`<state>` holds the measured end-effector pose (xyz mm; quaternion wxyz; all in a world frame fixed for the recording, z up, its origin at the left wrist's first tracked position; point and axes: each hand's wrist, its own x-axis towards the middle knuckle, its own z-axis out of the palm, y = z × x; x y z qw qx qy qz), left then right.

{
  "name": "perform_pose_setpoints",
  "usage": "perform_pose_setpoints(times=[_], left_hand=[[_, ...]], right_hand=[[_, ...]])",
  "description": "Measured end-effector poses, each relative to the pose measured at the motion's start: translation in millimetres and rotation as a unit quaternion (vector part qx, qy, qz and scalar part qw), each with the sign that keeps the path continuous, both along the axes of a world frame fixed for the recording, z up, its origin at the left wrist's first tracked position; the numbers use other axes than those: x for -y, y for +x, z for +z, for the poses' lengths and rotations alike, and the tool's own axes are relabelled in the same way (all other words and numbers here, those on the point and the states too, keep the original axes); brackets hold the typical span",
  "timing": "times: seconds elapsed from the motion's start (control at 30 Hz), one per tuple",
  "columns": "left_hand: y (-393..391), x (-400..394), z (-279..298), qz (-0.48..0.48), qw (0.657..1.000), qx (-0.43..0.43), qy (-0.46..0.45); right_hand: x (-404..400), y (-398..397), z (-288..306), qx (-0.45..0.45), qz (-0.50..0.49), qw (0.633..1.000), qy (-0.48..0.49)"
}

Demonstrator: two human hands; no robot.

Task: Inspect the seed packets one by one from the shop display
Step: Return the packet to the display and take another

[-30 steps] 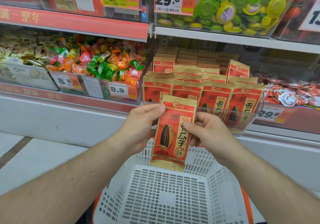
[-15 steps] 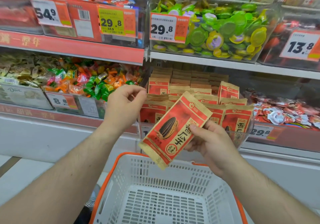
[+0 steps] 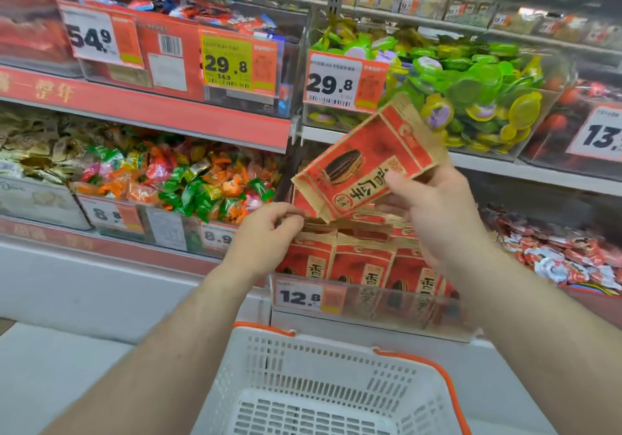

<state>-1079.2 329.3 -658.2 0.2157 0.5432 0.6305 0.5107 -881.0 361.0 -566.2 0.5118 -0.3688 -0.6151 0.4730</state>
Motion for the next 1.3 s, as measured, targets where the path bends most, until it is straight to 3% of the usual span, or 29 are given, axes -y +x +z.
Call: perform_pose_setpoints(times=[0.2,0.4,0.83,1.07,1.17,1.3], left_hand=[[-0.2,2.0,-2.2,0.0,1.0,0.002,0.008],[-0.9,3.5,-4.1,0.007,0.999,-0.007,0.03],[0.7,2.4,-3.2,0.013,0.999,-0.003,0.033],[-0.1,2.7,-3.8,0.009,1.0,0.009,0.028],[-0.3,3.0,-3.1,0.013,1.0,0.006,0.027],[0.2,1.1,-4.0,0.018,0.999,-0.006,0.026]], right_hand=[[-31.3,-25.6,6.1,0.079,-0.009,0.995,0.052],[-57.1,-40.1,-6.0,0.249,-0.015,0.966,0.062],[-69.8,-43.3,-9.5,0.247,-0.054,0.967,0.022],[-72.7,-43.6,3.4,0.298,-0.054,0.952,0.039],[-74.1,-46.9,1.7,0.353,-0.036,0.932,0.069],[-77.7,-60.8,-4.0,0.471,-0.014,0.876,0.1]])
